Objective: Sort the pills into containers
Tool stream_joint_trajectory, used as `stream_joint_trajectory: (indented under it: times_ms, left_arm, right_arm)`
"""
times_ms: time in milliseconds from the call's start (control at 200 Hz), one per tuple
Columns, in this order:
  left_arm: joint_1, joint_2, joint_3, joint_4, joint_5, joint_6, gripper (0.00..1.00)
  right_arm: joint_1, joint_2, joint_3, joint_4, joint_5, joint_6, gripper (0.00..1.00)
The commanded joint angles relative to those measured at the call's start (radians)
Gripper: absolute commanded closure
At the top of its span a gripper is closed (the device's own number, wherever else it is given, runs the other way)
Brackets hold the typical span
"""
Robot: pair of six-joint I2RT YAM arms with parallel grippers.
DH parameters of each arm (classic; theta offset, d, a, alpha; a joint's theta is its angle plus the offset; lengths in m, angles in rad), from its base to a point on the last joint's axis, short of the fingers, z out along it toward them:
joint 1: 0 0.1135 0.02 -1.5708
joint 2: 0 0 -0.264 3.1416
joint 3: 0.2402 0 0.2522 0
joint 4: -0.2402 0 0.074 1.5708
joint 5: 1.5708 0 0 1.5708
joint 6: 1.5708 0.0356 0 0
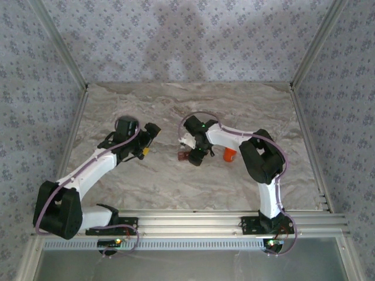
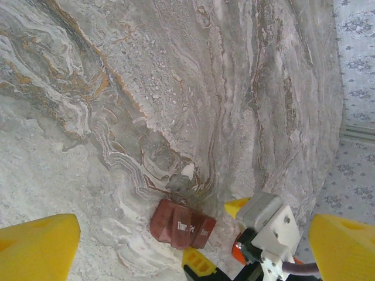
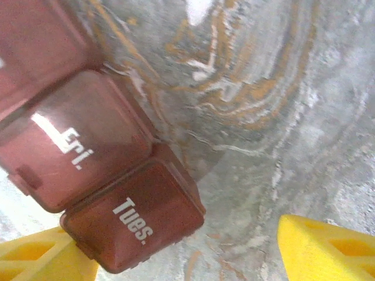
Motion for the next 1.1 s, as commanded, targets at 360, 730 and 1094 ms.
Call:
stream_joint_trajectory:
  times_ms: [360, 730, 1094]
  left_arm:
    - [-0.121, 0.052, 0.042, 0.129, 0.071, -0.152, 0.00]
    - [-0.302, 0.159, 0.084, 0.187, -0.014, -0.285, 0.00]
    - [-0.338, 0.234, 0.091, 0.223, -0.031, -0.323, 0.00]
  right_arm:
    - [-0.076, -0.250, -0.079, 0.063, -0.263, 0.599, 0.36]
    - [-0.088, -0.163, -0.176, 0.209, -0.222, 0.741, 0.47]
    - [-0.102, -0.134, -0.227, 0.276, -0.213, 0.775, 0.47]
